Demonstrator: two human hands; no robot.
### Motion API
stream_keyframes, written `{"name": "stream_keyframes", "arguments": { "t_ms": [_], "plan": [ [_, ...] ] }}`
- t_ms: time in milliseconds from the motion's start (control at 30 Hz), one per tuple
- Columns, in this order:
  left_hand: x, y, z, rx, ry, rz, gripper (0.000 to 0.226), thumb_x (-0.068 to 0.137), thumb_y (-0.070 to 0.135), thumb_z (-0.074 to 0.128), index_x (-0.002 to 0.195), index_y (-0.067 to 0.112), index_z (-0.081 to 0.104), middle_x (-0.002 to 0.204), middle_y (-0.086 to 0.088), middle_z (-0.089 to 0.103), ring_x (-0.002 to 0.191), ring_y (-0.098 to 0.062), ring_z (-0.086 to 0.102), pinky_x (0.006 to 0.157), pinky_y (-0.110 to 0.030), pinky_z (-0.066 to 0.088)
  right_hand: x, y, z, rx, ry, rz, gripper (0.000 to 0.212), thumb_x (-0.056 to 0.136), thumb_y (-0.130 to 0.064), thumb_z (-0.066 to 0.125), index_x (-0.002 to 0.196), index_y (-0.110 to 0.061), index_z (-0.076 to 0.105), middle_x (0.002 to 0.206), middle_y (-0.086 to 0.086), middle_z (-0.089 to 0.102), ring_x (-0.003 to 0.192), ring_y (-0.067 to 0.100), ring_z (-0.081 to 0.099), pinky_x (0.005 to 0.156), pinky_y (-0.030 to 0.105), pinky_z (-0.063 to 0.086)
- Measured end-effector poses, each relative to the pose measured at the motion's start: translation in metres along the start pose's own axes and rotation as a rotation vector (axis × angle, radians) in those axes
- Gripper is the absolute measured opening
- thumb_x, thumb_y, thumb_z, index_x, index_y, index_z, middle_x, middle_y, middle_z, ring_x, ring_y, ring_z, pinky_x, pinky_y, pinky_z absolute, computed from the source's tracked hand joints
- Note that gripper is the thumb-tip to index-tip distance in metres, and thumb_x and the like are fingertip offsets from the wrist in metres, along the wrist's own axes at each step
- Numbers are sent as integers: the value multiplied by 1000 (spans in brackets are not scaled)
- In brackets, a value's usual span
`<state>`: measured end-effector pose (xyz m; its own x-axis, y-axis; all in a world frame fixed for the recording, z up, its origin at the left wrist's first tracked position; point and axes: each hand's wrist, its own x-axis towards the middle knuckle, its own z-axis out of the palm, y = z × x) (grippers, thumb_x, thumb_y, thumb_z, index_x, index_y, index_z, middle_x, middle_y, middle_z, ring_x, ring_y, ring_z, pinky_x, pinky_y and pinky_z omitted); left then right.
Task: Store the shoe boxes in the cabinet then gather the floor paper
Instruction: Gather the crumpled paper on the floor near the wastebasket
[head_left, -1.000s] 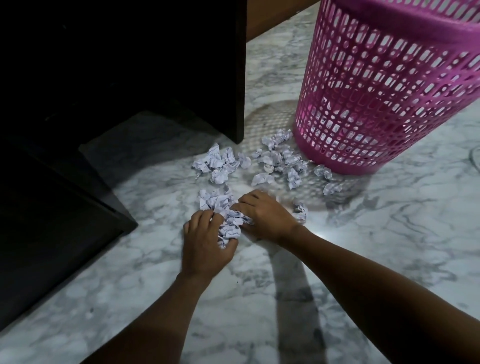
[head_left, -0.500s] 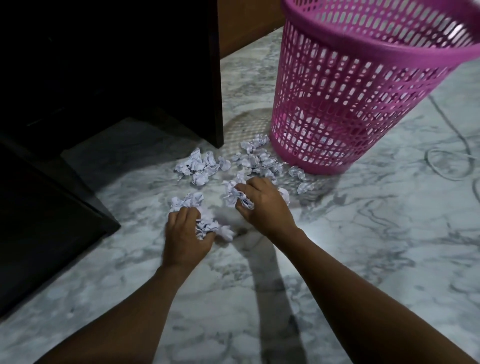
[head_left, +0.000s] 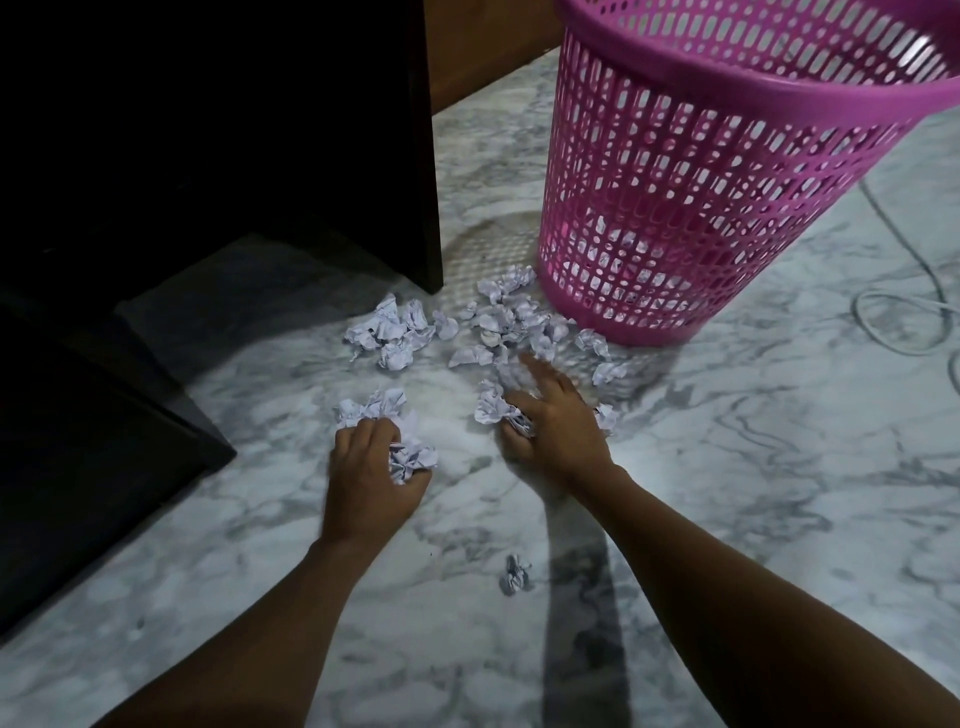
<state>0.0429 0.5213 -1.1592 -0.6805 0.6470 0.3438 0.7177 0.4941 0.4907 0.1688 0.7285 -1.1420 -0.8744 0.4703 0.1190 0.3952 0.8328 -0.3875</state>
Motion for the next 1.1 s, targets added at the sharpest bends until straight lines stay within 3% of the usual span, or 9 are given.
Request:
{"name": "stream_keyframes", "arguments": {
  "t_ms": [100, 167, 267, 467, 567, 700, 800, 967, 1100],
  "plan": [
    [0, 2, 2, 20, 13, 2, 25, 73, 36, 60, 80, 16, 47, 80, -1, 49, 80, -27, 42, 73, -39, 44, 2, 0, 7, 35, 20, -10, 37, 78, -38, 55, 105, -18, 73, 117, 6, 69, 103, 34, 63, 87, 41, 52],
    [0, 3, 2, 22, 3, -11, 25, 72, 35, 62, 81, 17, 45, 81, -1, 50, 80, -26, 42, 73, -38, 44, 2, -3, 7, 52, 23, -8, 33, 78, -35, 53, 98, -18, 72, 99, 4, 69, 88, 32, 62, 77, 39, 52],
    [-1, 8, 1, 14, -34, -32, 31, 69, 27, 72, 80, 17, 45, 82, -1, 51, 81, -26, 42, 72, -39, 46, 0, -3, 7, 101, 26, -18, 29, 77, -30, 55, 95, -15, 72, 90, 5, 66, 81, 32, 60, 70, 35, 50],
    [-12, 43, -13, -36, -135, 61, 29, 69, 30, 70, 82, 18, 47, 85, 1, 53, 84, -23, 44, 71, -31, 40, 1, -4, -14, 263, 105, 158, 26, 80, -11, 70, 105, -5, 74, 103, 19, 69, 92, 33, 64, 78, 30, 45],
    [-17, 69, -20, -91, -208, 95, 23, 70, 33, 61, 80, 19, 45, 82, 2, 51, 84, -24, 45, 83, -35, 44, -4, -2, -25, 291, 151, 212, 30, 83, -15, 69, 112, -7, 73, 108, 17, 69, 97, 30, 64, 80, 25, 42],
    [-31, 96, -19, -105, -294, 172, 26, 71, 37, 61, 76, 20, 43, 80, 2, 53, 84, -23, 44, 85, -39, 46, -10, -3, -36, 301, 162, 253, 32, 86, -19, 68, 116, -7, 70, 112, 14, 66, 99, 26, 62, 84, 27, 44],
    [-44, 98, -11, -68, -302, 203, 41, 72, 57, 71, 81, 24, 49, 87, 2, 60, 88, -22, 50, 81, -34, 47, -16, -4, -42, 302, 178, 232, 33, 87, -20, 68, 116, -6, 70, 112, 14, 66, 99, 26, 62, 84, 28, 44],
    [-57, 96, -4, 64, -329, 283, 78, 64, 87, 56, 92, 15, 62, 92, -6, 60, 90, -28, 55, 83, -38, 49, -22, 0, -49, 306, 194, 220, 29, 87, -20, 67, 112, -7, 73, 107, 14, 67, 95, 25, 61, 82, 29, 45],
    [-64, 97, -5, 169, -350, 309, 88, 55, 94, 53, 95, 17, 61, 97, -6, 57, 92, -28, 51, 78, -37, 48, -25, 2, -53, 300, 193, 245, 35, 87, -23, 67, 117, -6, 70, 115, 14, 65, 102, 27, 61, 89, 32, 47]
  ]
}}
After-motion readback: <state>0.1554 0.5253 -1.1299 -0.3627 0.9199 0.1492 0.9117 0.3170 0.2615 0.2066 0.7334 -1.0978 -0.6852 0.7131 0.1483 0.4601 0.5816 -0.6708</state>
